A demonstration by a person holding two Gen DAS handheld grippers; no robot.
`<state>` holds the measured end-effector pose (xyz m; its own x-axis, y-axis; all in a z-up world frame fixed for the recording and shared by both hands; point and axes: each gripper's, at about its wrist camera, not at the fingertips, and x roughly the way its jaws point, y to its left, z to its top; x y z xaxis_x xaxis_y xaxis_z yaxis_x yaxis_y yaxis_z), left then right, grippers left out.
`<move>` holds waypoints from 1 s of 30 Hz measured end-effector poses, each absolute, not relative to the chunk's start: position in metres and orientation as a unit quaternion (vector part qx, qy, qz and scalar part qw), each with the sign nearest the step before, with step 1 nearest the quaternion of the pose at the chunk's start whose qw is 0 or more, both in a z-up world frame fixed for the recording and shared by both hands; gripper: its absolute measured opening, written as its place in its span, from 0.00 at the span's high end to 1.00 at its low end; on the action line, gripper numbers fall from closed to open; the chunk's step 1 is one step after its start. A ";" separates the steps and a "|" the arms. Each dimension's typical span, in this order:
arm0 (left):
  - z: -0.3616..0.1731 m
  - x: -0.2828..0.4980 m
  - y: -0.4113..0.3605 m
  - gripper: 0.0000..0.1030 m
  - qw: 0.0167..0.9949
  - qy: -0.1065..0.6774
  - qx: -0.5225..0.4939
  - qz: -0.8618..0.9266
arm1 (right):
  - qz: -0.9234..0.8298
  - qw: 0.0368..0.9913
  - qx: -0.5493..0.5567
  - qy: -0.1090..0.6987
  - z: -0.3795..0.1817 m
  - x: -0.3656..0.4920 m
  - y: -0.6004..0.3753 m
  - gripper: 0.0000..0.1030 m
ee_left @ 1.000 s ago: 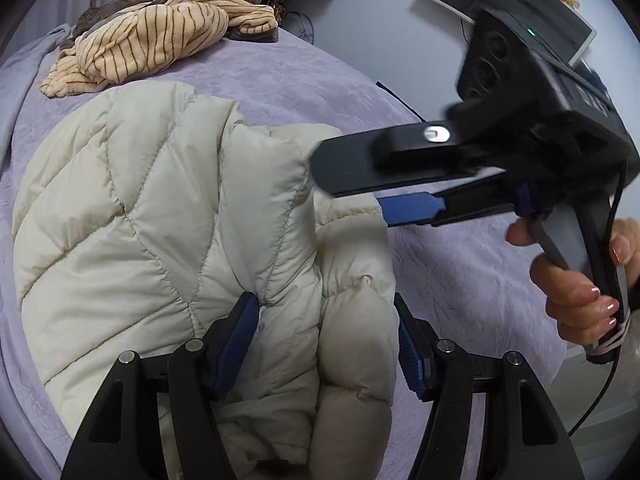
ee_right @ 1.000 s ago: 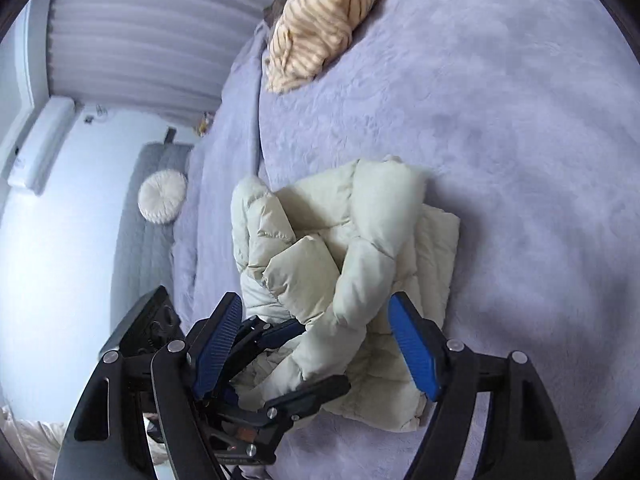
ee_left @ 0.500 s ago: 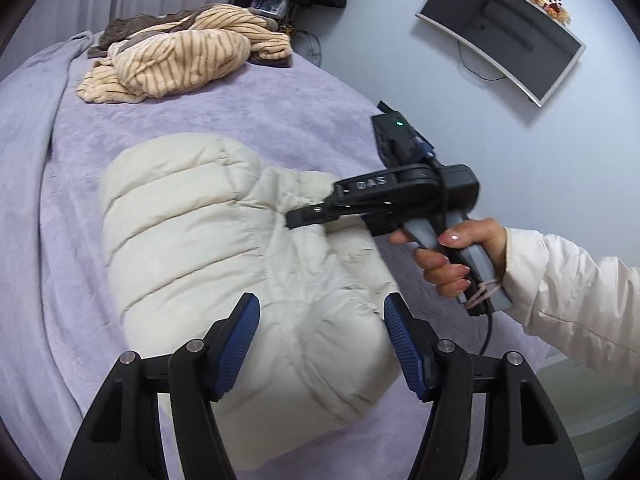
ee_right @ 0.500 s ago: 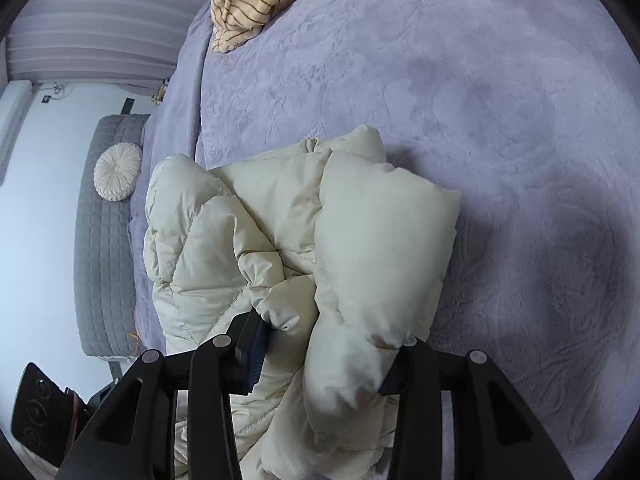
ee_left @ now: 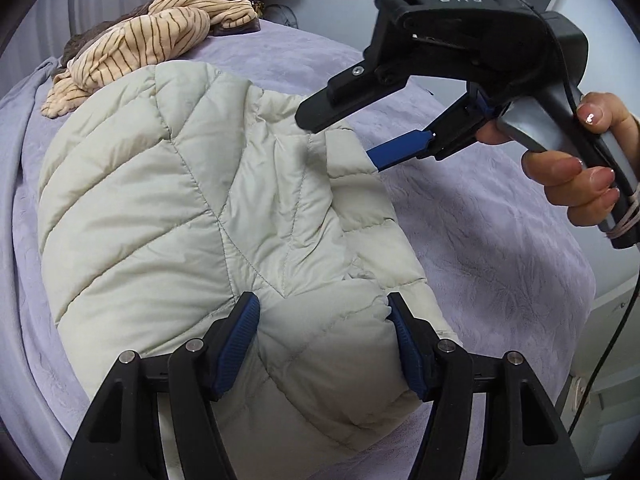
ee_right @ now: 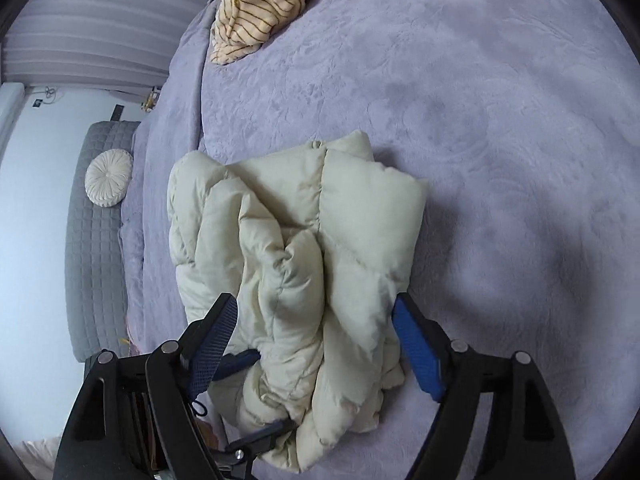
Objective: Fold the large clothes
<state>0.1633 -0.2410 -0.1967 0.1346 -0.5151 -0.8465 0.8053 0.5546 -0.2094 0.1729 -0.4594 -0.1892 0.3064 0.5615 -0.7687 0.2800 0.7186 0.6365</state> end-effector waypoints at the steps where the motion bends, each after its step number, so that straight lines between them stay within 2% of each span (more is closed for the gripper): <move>1: -0.197 0.161 -0.242 0.37 0.738 0.479 0.156 -0.449 | 0.097 0.718 0.362 0.586 -0.190 0.173 -0.455 0.21; 6: -0.195 0.154 -0.236 0.37 0.733 0.487 0.152 -0.451 | 0.059 0.694 0.328 0.639 -0.231 0.182 -0.432 0.19; 8: -0.185 0.161 -0.225 0.37 0.729 0.506 0.121 -0.446 | 0.069 0.682 0.367 0.629 -0.255 0.182 -0.435 0.17; 11: -0.166 0.175 -0.200 0.37 0.733 0.520 0.080 -0.431 | 0.087 0.681 0.395 0.611 -0.274 0.179 -0.436 0.09; 14: -0.147 0.189 -0.172 0.19 0.755 0.516 0.063 -0.400 | 0.099 0.688 0.395 0.601 -0.276 0.178 -0.437 0.08; 18: -0.137 0.214 -0.137 0.19 0.774 0.529 0.040 -0.346 | 0.100 0.689 0.395 0.599 -0.278 0.177 -0.438 0.08; 22: -0.153 0.241 -0.119 0.19 0.791 0.547 0.054 -0.270 | 0.097 0.691 0.395 0.598 -0.277 0.175 -0.438 0.08; 23: -0.156 0.242 -0.112 0.15 0.792 0.549 0.051 -0.262 | 0.096 0.691 0.396 0.598 -0.276 0.175 -0.438 0.08; 24: -0.161 0.246 -0.108 0.00 0.792 0.552 0.049 -0.256 | 0.095 0.691 0.395 0.597 -0.276 0.172 -0.438 0.08; 28: -0.174 0.249 -0.105 0.00 0.790 0.560 0.061 -0.244 | 0.092 0.693 0.395 0.597 -0.273 0.167 -0.435 0.07; 30: -0.181 0.252 -0.107 0.00 0.786 0.566 0.063 -0.242 | 0.091 0.694 0.395 0.595 -0.273 0.167 -0.430 0.02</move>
